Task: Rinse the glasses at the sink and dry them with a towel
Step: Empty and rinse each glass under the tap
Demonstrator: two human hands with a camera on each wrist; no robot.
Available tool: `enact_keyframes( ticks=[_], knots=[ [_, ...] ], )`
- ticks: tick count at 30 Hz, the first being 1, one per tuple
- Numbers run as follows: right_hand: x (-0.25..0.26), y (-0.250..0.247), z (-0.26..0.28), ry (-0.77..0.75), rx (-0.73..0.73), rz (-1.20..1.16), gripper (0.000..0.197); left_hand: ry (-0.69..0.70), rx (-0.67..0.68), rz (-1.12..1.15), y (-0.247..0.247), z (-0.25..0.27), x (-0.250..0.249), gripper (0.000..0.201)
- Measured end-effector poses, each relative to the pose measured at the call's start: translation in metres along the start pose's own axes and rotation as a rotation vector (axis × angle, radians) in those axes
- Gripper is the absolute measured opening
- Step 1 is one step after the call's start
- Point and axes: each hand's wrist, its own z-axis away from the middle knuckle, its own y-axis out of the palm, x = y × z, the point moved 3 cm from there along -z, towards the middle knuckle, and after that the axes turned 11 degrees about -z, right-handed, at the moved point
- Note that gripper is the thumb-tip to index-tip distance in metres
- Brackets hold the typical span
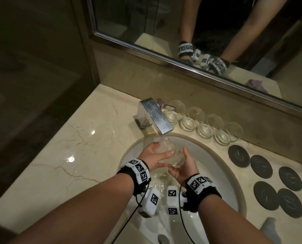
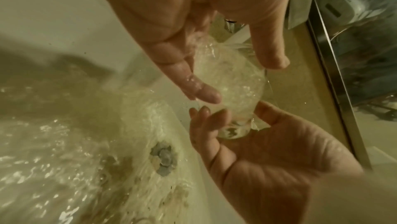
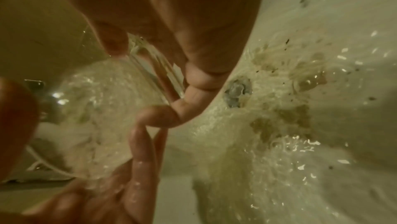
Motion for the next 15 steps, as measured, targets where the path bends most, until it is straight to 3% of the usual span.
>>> enact_keyframes(
  ticks=[3,5,8,11,13,15],
  knots=[
    [0.005,0.010,0.005,-0.035,0.039,-0.075,0.032,-0.006,-0.025,0.051,0.000,0.000,0.000,0.057],
    [0.005,0.007,0.002,-0.041,0.007,-0.020,0.042,-0.006,0.004,0.060,0.000,-0.001,0.000,0.066],
    [0.002,0.001,-0.003,0.010,-0.053,0.130,0.075,0.001,0.010,0.018,0.001,-0.002,-0.002,0.055],
    [0.000,0.005,-0.004,0.064,0.015,0.004,0.065,0.005,-0.057,0.017,0.000,-0.003,0.000,0.059],
    [0.002,0.010,-0.004,0.055,0.040,-0.071,0.057,-0.005,-0.095,0.041,-0.001,-0.004,0.001,0.074],
    [0.001,0.010,-0.006,0.041,0.011,-0.037,0.061,-0.007,-0.099,0.022,-0.001,-0.004,0.001,0.079]
  ],
)
